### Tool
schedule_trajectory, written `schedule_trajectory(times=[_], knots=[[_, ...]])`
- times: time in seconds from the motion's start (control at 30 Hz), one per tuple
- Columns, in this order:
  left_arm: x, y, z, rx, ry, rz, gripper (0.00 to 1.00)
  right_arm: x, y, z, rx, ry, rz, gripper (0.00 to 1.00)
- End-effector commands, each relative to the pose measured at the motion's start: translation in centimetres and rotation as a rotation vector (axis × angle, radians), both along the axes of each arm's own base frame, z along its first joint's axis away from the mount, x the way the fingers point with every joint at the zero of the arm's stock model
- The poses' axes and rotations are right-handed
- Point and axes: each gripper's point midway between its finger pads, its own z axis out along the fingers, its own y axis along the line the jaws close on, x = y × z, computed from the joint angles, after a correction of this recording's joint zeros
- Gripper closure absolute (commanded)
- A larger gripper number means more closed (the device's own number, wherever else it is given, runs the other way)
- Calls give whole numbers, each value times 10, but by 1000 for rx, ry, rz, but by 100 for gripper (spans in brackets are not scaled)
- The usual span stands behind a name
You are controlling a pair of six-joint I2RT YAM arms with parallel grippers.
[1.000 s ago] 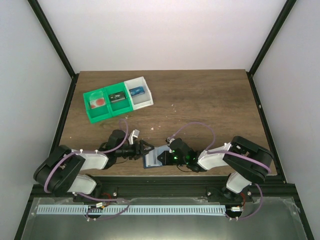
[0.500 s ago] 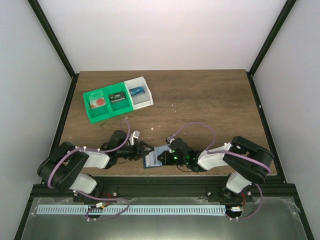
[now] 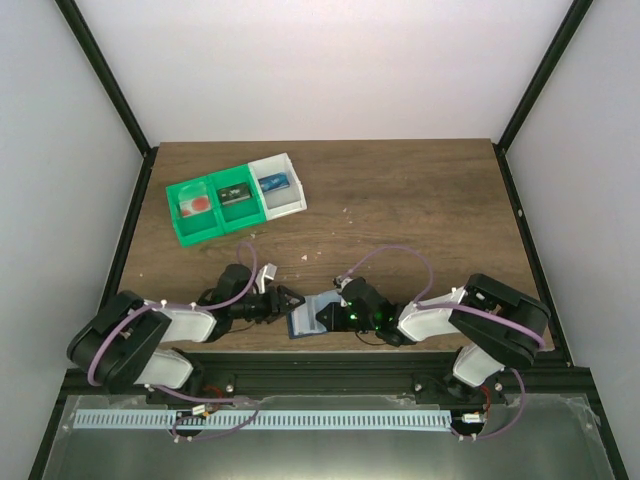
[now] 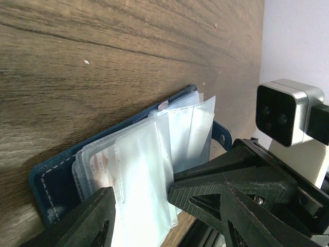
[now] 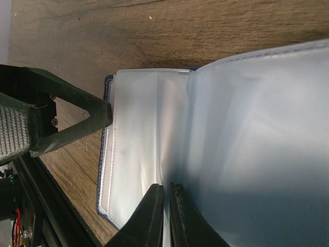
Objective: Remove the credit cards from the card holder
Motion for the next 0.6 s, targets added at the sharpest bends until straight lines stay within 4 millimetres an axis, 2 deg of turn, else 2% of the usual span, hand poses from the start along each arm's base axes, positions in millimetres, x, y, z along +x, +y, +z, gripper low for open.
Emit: schedule_trajectory(times=[0.0,0.1,0.37,0.57], knots=[[-2,-7,3,-43,-4,-17,43,2,1,1,4,-4,-2,93],[-2,-9,-1,-35,4,-25,44,2,0,1,3,-5,-3,93],[-2,-13,0,-48,7,-34,57,2,0,2,5,-7,-1,93],[-1,-19,6,-69,0,-48,57,3,2,1,1,-6,4,90]])
